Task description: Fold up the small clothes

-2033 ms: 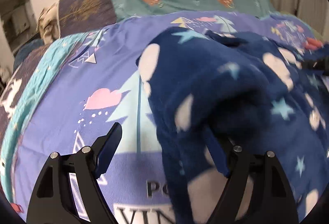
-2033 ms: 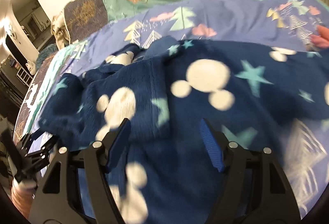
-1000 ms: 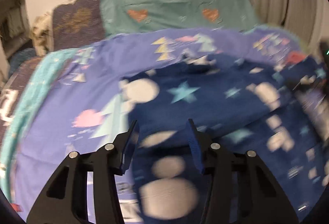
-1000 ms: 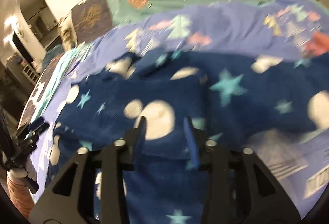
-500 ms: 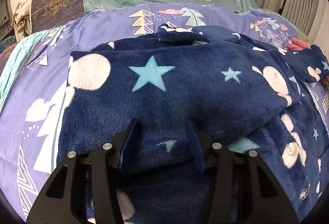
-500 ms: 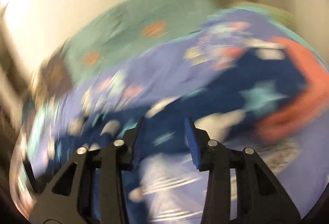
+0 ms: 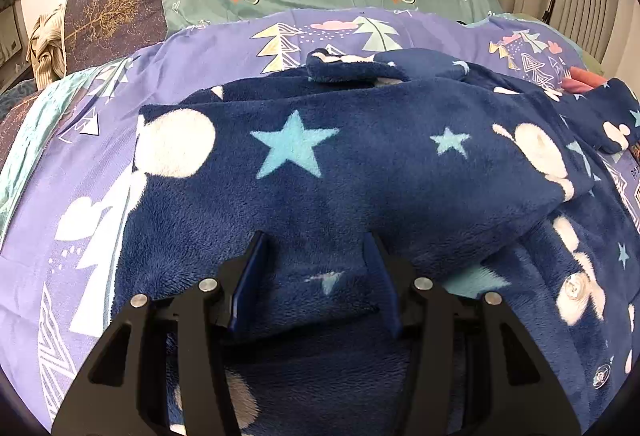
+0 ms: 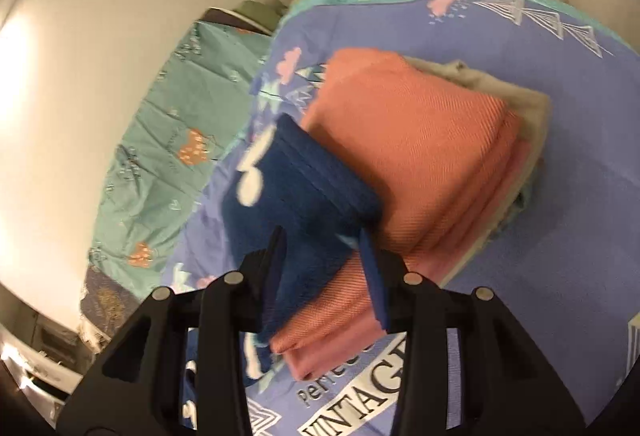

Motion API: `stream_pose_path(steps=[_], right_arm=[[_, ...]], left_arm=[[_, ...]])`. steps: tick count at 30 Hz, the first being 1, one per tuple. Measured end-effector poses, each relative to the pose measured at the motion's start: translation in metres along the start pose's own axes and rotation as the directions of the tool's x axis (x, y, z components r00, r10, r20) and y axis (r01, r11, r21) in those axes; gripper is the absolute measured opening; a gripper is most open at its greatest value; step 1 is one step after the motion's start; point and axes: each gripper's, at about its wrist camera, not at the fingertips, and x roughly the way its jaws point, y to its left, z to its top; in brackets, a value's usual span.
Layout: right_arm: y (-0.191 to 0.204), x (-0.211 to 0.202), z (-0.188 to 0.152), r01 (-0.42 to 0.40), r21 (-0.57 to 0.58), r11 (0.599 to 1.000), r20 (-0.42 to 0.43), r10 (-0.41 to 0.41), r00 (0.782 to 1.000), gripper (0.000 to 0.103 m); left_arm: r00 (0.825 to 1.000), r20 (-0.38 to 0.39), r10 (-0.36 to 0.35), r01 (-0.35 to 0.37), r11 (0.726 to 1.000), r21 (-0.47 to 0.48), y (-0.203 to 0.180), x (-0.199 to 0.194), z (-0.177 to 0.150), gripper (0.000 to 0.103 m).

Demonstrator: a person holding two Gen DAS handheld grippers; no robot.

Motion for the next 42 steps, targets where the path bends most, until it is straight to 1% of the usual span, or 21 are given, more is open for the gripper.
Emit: stream_pose_path(steps=[5,7,8,9,10,12,15,17,19,21,23,26,27,29,32,35,36,38,39,40,42], right_arm=[[0.000,-0.005,-0.013,-0.004,0.032,0.999,0.017,0.003,1.000,0.044],[0.005,-0.003,-0.013,-0.001,0.018,1.000,0.020,0.001,1.000,0.042],[0.008,-0.001,-0.011,0.005,0.013,1.000,0.024,-0.005,1.000,0.037],[0.011,0.002,-0.010,0.007,0.008,1.000,0.024,-0.007,1.000,0.020],[0.014,0.004,-0.008,-0.003,0.008,1.000,0.017,0.003,1.000,0.011],[0.028,0.004,-0.009,-0.019,-0.002,1.000,0.034,0.019,0.999,0.010],[0.077,-0.006,-0.023,-0.105,-0.099,0.990,0.055,0.111,0.992,0.009],[0.126,-0.012,-0.049,-0.194,-0.207,0.959,0.022,0.203,0.979,0.009],[0.170,-0.016,-0.081,-0.292,-0.297,0.909,-0.040,0.294,0.955,0.009],[0.217,-0.018,-0.126,-0.398,-0.393,0.829,-0.129,0.379,0.916,0.009],[0.259,-0.014,-0.182,-0.494,-0.472,0.730,-0.242,0.432,0.869,0.009],[0.294,0.004,-0.255,-0.575,-0.520,0.632,-0.397,0.417,0.818,0.009],[0.299,0.011,-0.274,-0.585,-0.527,0.616,-0.435,0.396,0.809,0.009],[0.305,0.031,-0.312,-0.586,-0.544,0.601,-0.501,0.327,0.801,0.009],[0.298,0.055,-0.346,-0.571,-0.555,0.605,-0.558,0.238,0.795,0.009],[0.289,0.064,-0.365,-0.563,-0.569,0.599,-0.574,0.200,0.794,0.009],[0.288,0.064,-0.367,-0.562,-0.577,0.592,-0.574,0.196,0.795,0.009],[0.285,0.064,-0.372,-0.562,-0.590,0.580,-0.572,0.191,0.798,0.009],[0.286,0.067,-0.371,-0.561,-0.590,0.581,-0.572,0.190,0.798,0.009],[0.284,0.067,-0.372,-0.562,-0.587,0.583,-0.573,0.190,0.797,0.009],[0.282,0.061,-0.375,-0.561,-0.594,0.577,-0.569,0.191,0.800,0.009]], left_arm=[[1.000,0.001,0.001,-0.001,1.000,0.000,0.000,0.000,0.000,0.052],[1.000,0.001,0.003,-0.003,1.000,0.002,0.000,-0.001,0.000,0.052],[1.000,0.001,0.002,-0.002,1.000,0.002,0.000,-0.001,0.001,0.052],[1.000,0.002,0.001,-0.001,1.000,0.000,0.000,-0.001,0.001,0.052],[1.000,0.002,0.000,0.000,1.000,-0.001,0.000,-0.001,0.001,0.052],[1.000,0.003,0.000,0.000,1.000,-0.001,0.000,-0.001,0.001,0.052],[1.000,0.002,0.000,0.000,1.000,-0.001,0.000,-0.001,0.001,0.052],[1.000,0.003,-0.001,0.001,1.000,-0.002,0.000,-0.001,0.001,0.052],[1.000,0.005,-0.005,0.005,1.000,-0.005,0.001,-0.001,0.001,0.052],[1.000,0.007,-0.008,0.009,1.000,-0.009,0.002,-0.001,0.001,0.052],[1.000,0.008,-0.013,0.013,1.000,-0.012,0.002,-0.001,0.001,0.052],[1.000,0.010,-0.019,0.019,1.000,-0.018,0.003,-0.001,0.001,0.052],[1.000,0.011,-0.023,0.023,1.000,-0.021,0.004,-0.001,0.000,0.052],[0.999,0.012,-0.032,0.032,0.999,-0.027,0.005,-0.001,0.000,0.052],[0.997,0.021,-0.071,0.072,0.996,-0.054,0.011,-0.003,0.001,0.053],[0.975,0.055,-0.215,0.220,0.964,-0.146,0.026,-0.015,0.005,0.056],[0.949,0.081,-0.306,0.316,0.927,-0.201,0.031,-0.021,0.008,0.057],[0.902,0.119,-0.414,0.431,0.868,-0.248,0.033,-0.028,0.015,0.060],[0.881,0.128,-0.455,0.473,0.845,-0.250,0.028,-0.031,0.021,0.066],[0.870,0.125,-0.477,0.493,0.835,-0.246,0.023,-0.031,0.026,0.072],[0.854,0.100,-0.511,0.519,0.818,-0.250,0.009,-0.024,0.037,0.077]])
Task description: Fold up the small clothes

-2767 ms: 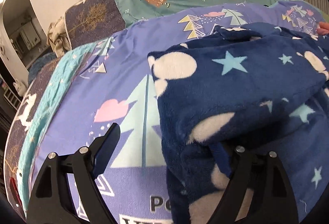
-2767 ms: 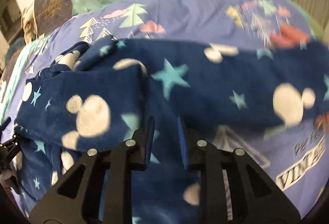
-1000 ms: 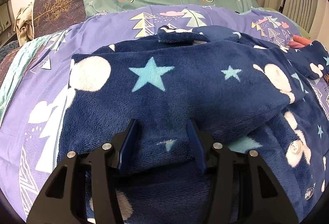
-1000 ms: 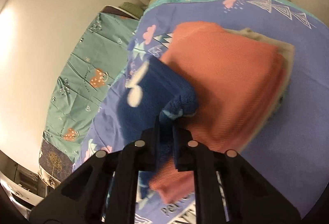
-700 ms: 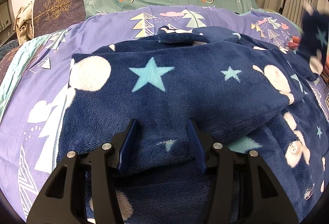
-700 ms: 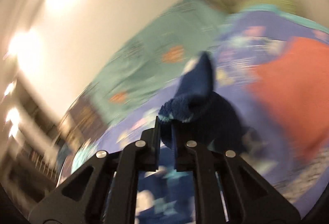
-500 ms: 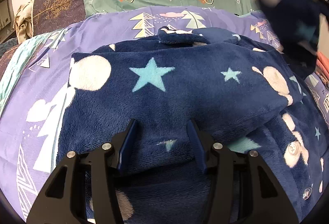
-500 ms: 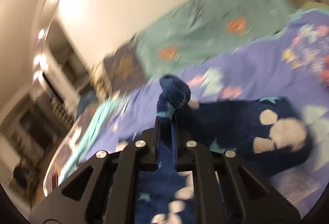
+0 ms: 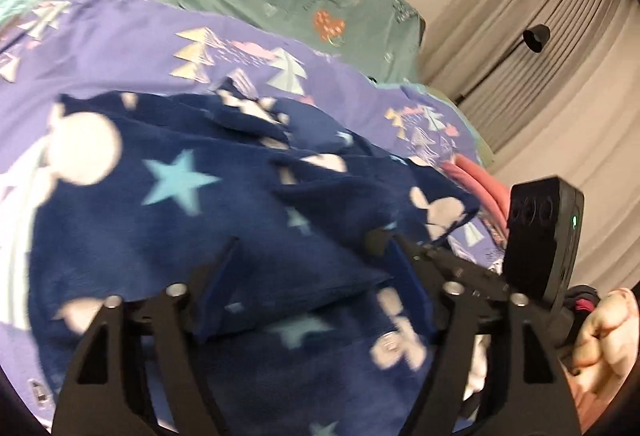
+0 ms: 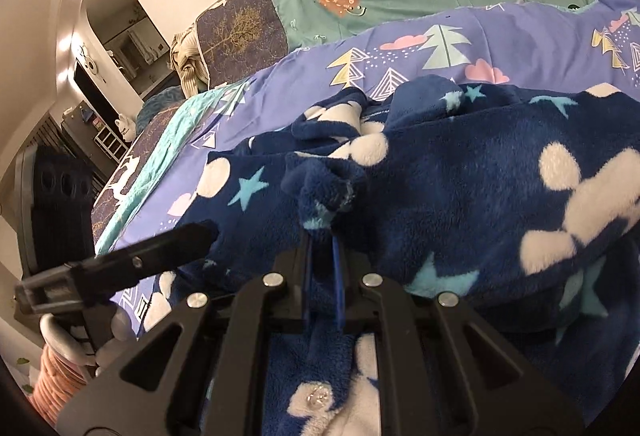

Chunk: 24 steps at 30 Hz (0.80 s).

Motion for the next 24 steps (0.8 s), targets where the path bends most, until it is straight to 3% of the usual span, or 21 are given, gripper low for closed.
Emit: stream_pose_path(steps=[2,4,8,10,11,13,15,16,18,19,24], right_arm=[[0.003,-0.002,-0.003,0.015,-0.031,0.999,0.003,-0.015,1.000,0.009],[0.006,-0.001,-0.008,0.026,-0.059,0.998,0.002,-0.026,1.000,0.010],[0.013,0.002,-0.017,0.041,-0.118,0.992,0.009,-0.040,0.999,0.014],[0.016,0.004,-0.021,0.039,-0.142,0.989,0.010,-0.038,0.999,0.020],[0.018,0.004,-0.022,0.037,-0.158,0.987,0.009,-0.036,0.999,0.021],[0.021,0.002,-0.023,0.034,-0.178,0.983,0.006,-0.034,0.999,0.031],[0.022,-0.004,-0.020,0.040,-0.183,0.982,0.011,-0.039,0.999,0.040],[0.021,-0.011,-0.018,0.070,-0.181,0.981,0.031,-0.066,0.997,0.053],[0.014,-0.023,-0.015,0.142,-0.158,0.977,0.066,-0.133,0.989,0.066],[0.006,-0.032,-0.013,0.182,-0.130,0.975,0.080,-0.173,0.982,0.066],[-0.040,-0.050,-0.011,0.171,-0.004,0.985,0.055,-0.170,0.984,0.060]], left_arm=[[0.999,-0.030,-0.029,0.028,0.999,-0.034,-0.006,0.015,0.006,0.078],[0.997,-0.057,-0.057,0.051,0.993,-0.104,-0.005,0.033,0.013,0.089],[0.993,-0.108,-0.054,0.029,0.976,-0.215,0.002,0.062,0.017,0.089],[0.993,-0.105,-0.049,0.024,0.973,-0.228,0.001,0.068,0.018,0.087],[0.994,-0.105,-0.038,0.014,0.976,-0.216,-0.002,0.070,0.019,0.080],[0.992,-0.127,-0.028,0.007,0.987,-0.159,-0.008,0.074,0.021,0.017],[0.993,-0.118,-0.003,-0.011,0.993,-0.116,-0.011,0.066,0.024,0.012],[0.995,-0.098,0.004,-0.012,0.997,-0.078,-0.015,0.058,0.028,0.011],[0.999,-0.045,0.019,-0.019,1.000,0.003,-0.028,0.036,0.038,0.011],[0.999,-0.021,0.026,-0.025,0.999,0.044,-0.035,0.024,0.044,0.011],[0.994,0.094,0.055,-0.070,0.983,0.169,-0.057,-0.030,0.065,0.011]])
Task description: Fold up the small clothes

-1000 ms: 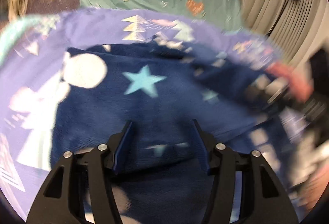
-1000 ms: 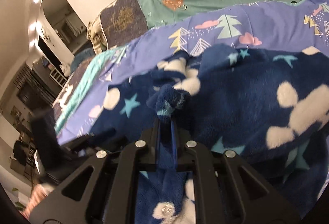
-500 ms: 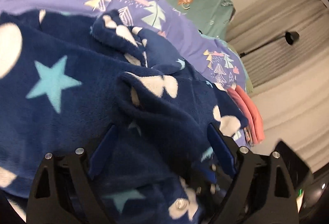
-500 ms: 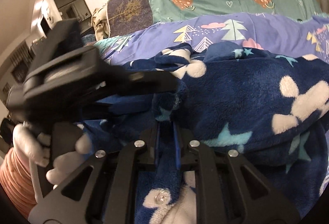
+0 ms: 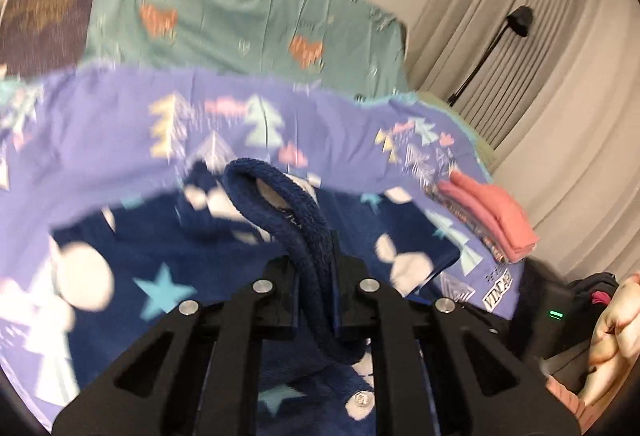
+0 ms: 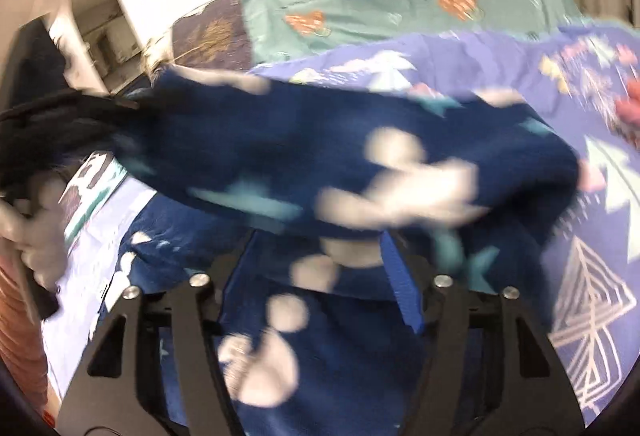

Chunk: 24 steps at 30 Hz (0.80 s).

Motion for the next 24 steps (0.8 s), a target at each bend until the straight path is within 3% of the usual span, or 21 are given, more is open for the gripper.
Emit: stream_pose_path(steps=[2,3,4,7,10,14,17,18,20,23,24], right_arm=[[-0.021,0.007,-0.008,0.052,0.068,0.996,-0.043,-0.049,0.998,0.052],[-0.029,0.013,-0.012,0.079,0.094,0.993,-0.073,-0.072,0.995,0.036],[-0.038,0.017,-0.018,0.087,0.127,0.988,-0.086,-0.077,0.993,0.033],[-0.039,0.015,-0.019,0.076,0.135,0.988,-0.065,-0.068,0.996,0.033],[-0.028,0.017,-0.022,0.114,0.081,0.990,-0.061,-0.109,0.992,0.038],[-0.024,0.017,-0.023,0.116,0.049,0.992,-0.059,-0.113,0.992,0.043],[-0.025,0.018,-0.024,0.103,0.054,0.993,-0.062,-0.099,0.993,0.046],[-0.025,0.019,-0.023,0.096,0.050,0.994,-0.065,-0.092,0.994,0.052],[-0.019,0.020,-0.024,0.087,0.021,0.996,-0.075,-0.085,0.994,0.058],[-0.011,0.022,-0.023,0.110,-0.026,0.994,-0.082,-0.112,0.990,0.060],[-0.009,0.021,-0.024,0.113,-0.032,0.993,-0.080,-0.115,0.990,0.060]], left_arm=[[0.999,0.035,0.020,-0.021,0.999,0.029,0.002,-0.016,0.005,0.011],[0.997,0.054,0.052,-0.055,0.998,0.041,0.007,-0.024,0.006,0.011],[0.995,0.063,0.082,-0.084,0.996,0.038,0.015,-0.030,0.005,0.011],[0.985,0.054,0.166,-0.166,0.986,-0.010,0.045,-0.031,0.000,0.012],[0.949,0.006,0.317,-0.316,0.948,-0.031,0.082,-0.021,-0.017,0.014],[0.919,-0.051,0.392,-0.394,0.916,-0.078,0.113,-0.012,-0.041,0.017],[0.881,-0.040,0.472,-0.473,0.880,-0.043,0.110,-0.011,-0.050,0.038],[0.871,-0.023,0.490,-0.491,0.871,-0.030,0.106,-0.011,-0.050,0.042],[0.874,0.002,0.486,-0.486,0.874,-0.019,0.098,-0.015,-0.051,0.042],[0.909,-0.001,0.416,-0.416,0.909,0.006,0.083,-0.009,-0.056,0.042],[0.913,-0.028,0.408,-0.407,0.913,0.027,0.079,-0.002,-0.063,0.044]])
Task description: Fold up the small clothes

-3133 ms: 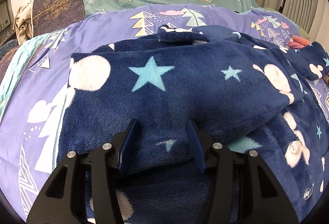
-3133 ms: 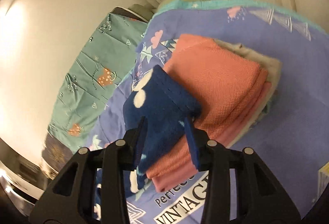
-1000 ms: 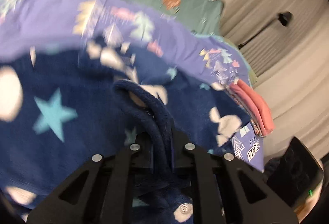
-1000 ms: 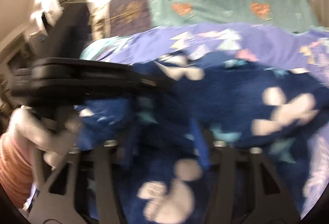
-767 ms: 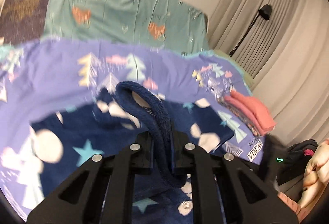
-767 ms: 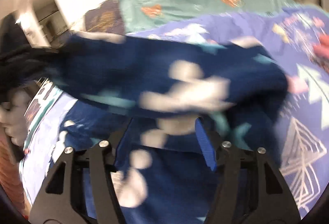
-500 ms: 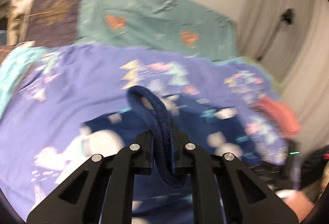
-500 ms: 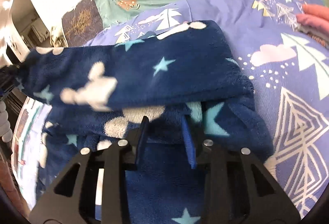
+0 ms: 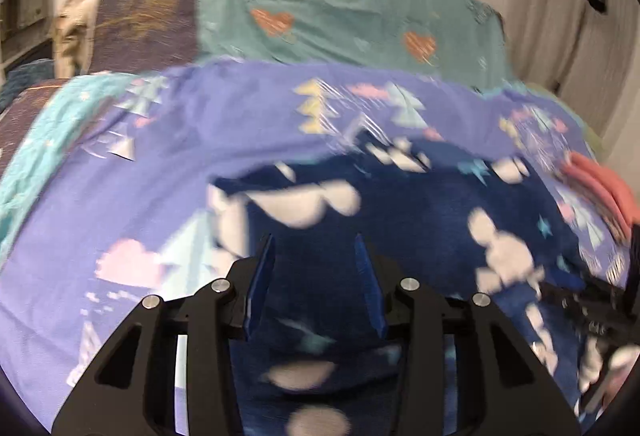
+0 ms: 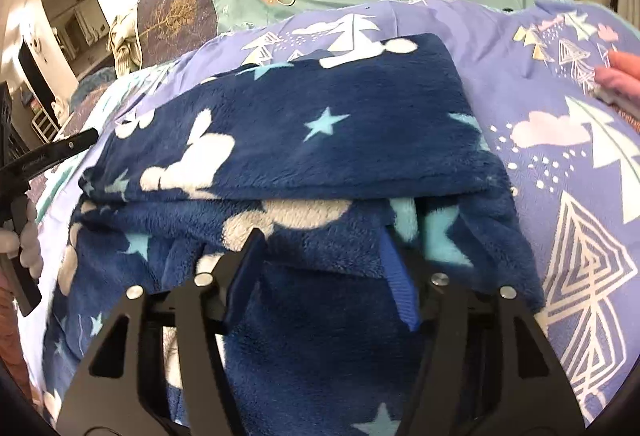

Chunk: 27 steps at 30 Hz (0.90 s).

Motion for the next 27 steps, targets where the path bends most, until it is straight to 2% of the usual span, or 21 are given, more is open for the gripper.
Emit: stream_pose_path(steps=[2,3,4,7,11,15,19,21,24,26,27], right_arm=[[0.000,-0.001,-0.001,0.007,0.002,1.000,0.003,-0.007,1.000,0.055],[-0.001,-0.002,-0.001,0.014,0.008,1.000,0.005,-0.014,1.000,0.049],[-0.003,-0.003,-0.002,0.020,0.016,1.000,0.005,-0.020,1.000,0.043],[-0.009,-0.014,-0.007,0.033,0.044,0.999,-0.011,-0.032,0.999,0.028],[-0.008,-0.045,-0.032,-0.058,0.047,0.997,-0.054,0.060,0.997,0.027],[0.009,-0.085,-0.068,-0.153,-0.005,0.988,-0.075,0.152,0.986,0.027],[0.030,-0.110,-0.109,-0.309,0.037,0.950,-0.158,0.311,0.937,0.027],[0.040,-0.119,-0.128,-0.381,0.081,0.921,-0.189,0.390,0.901,0.027],[0.050,-0.134,-0.145,-0.462,0.128,0.878,-0.200,0.479,0.855,0.027],[0.056,-0.142,-0.156,-0.513,0.150,0.845,-0.218,0.534,0.817,0.033],[0.059,-0.144,-0.160,-0.524,0.153,0.838,-0.231,0.546,0.806,0.040]], left_arm=[[0.996,-0.089,0.025,-0.020,0.998,0.056,-0.012,0.023,-0.016,0.053],[0.993,-0.096,0.066,-0.055,0.992,0.113,-0.018,0.035,-0.026,0.058],[0.995,-0.054,0.089,-0.080,0.984,0.159,-0.024,0.035,-0.031,0.059],[0.996,-0.047,0.078,-0.071,0.988,0.137,-0.023,0.021,-0.026,0.059],[1.000,-0.011,0.020,-0.019,0.992,0.124,-0.018,-0.020,-0.034,0.062],[0.999,0.026,-0.040,0.038,0.997,0.066,-0.001,-0.068,-0.065,0.068],[0.999,0.029,-0.026,0.026,1.000,0.009,0.016,-0.101,-0.105,0.074],[0.999,0.036,-0.012,0.013,1.000,-0.018,0.024,-0.119,-0.128,0.080],[1.000,0.021,-0.010,0.011,0.999,-0.049,0.031,-0.134,-0.155,0.081],[1.000,0.003,-0.019,0.020,0.997,-0.069,0.033,-0.141,-0.170,0.081],[1.000,-0.005,-0.028,0.028,0.997,-0.078,0.033,-0.144,-0.177,0.081]])
